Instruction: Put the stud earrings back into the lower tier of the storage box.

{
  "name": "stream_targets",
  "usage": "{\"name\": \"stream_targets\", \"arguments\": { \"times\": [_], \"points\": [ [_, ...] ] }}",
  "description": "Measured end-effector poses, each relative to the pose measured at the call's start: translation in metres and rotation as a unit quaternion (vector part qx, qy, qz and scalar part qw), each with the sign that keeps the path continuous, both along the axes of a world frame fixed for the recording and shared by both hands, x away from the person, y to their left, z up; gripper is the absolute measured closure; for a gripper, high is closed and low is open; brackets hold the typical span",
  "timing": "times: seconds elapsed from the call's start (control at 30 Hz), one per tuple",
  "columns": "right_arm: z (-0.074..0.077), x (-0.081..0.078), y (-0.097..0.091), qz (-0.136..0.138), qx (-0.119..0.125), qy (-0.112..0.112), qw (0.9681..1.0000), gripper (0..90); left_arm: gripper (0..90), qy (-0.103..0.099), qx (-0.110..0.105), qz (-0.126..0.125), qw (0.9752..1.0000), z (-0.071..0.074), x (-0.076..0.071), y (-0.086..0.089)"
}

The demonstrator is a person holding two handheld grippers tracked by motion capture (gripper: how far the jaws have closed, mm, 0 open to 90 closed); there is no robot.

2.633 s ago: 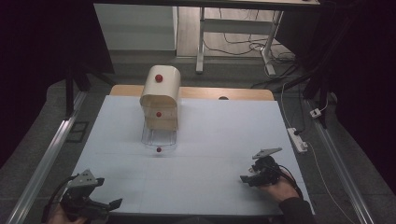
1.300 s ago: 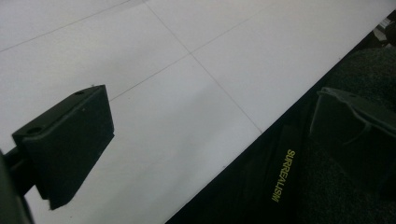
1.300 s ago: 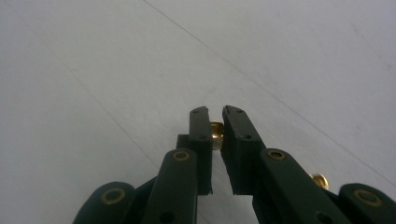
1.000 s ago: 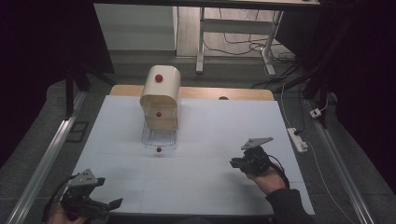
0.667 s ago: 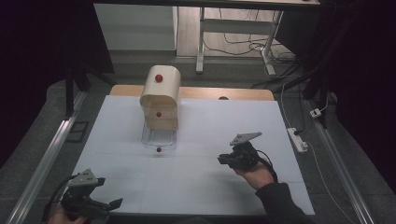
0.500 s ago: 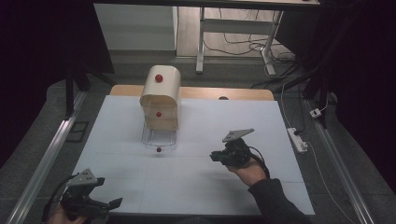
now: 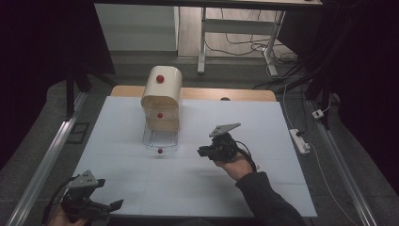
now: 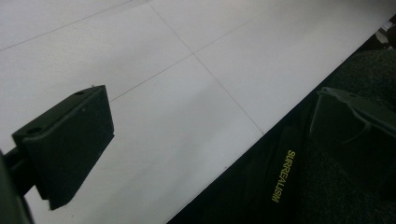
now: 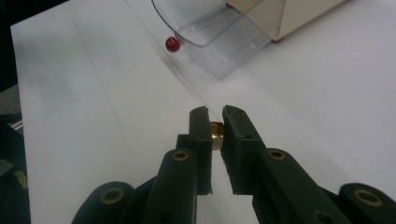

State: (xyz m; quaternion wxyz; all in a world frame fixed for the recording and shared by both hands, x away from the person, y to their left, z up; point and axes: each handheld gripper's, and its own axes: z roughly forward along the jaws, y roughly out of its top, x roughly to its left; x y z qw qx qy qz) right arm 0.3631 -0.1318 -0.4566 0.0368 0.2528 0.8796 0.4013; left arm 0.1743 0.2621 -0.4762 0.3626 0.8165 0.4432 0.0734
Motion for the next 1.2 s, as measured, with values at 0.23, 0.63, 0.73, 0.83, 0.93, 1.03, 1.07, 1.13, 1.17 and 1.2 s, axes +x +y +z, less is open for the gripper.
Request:
{"name": "stream_targets", "arguments": {
  "times": [0.23, 0.63, 0.73, 0.83, 0.93, 1.03, 1.07, 1.13, 1.17, 1.2],
  "points": [
    [0.000, 0.009, 0.028, 0.011, 0.014, -0.006, 0.9998, 82.0, 0.0, 0.000, -0.005, 0.000, 1.0000, 0.000, 0.000, 0.001],
    [-0.004, 0.021, 0.059, 0.019, 0.020, -0.010, 0.9996, 82.0, 0.0, -0.002, -0.001, -0.002, 1.0000, 0.000, 0.000, 0.000],
    [-0.006, 0.024, 0.068, 0.021, 0.018, -0.014, 0.9995, 81.9, 0.0, -0.002, -0.001, -0.002, 1.0000, 0.000, 0.000, 0.000],
    [-0.007, 0.027, 0.076, 0.020, 0.022, -0.018, 0.9994, 81.8, 0.0, -0.002, 0.000, -0.003, 1.0000, 0.000, 0.000, 0.000],
    [-0.009, 0.030, 0.084, 0.015, 0.027, -0.020, 0.9993, 81.8, 0.0, -0.002, 0.001, -0.004, 1.0000, 0.000, 0.000, 0.000],
    [-0.013, 0.032, 0.090, 0.015, 0.020, -0.028, 0.9993, 81.7, 0.0, -0.003, 0.001, -0.004, 1.0000, 0.000, -0.001, 0.000],
    [-0.014, 0.034, 0.092, 0.014, 0.019, -0.030, 0.9993, 81.6, 0.0, -0.003, 0.001, -0.005, 1.0000, 0.000, -0.001, 0.000],
    [-0.017, 0.035, 0.094, 0.011, 0.019, -0.031, 0.9993, 77.8, 0.0, -0.004, 0.001, -0.005, 1.0000, 0.000, -0.001, 0.000],
    [-0.019, 0.036, 0.095, 0.009, 0.020, -0.028, 0.9994, 74.2, 0.0, -0.004, 0.001, -0.005, 1.0000, 0.000, -0.001, 0.000],
    [-0.019, 0.036, 0.095, 0.009, 0.020, -0.028, 0.9994, 74.2, 0.0, -0.004, 0.001, -0.005, 1.0000, 0.000, -0.001, 0.000]
  ]
}}
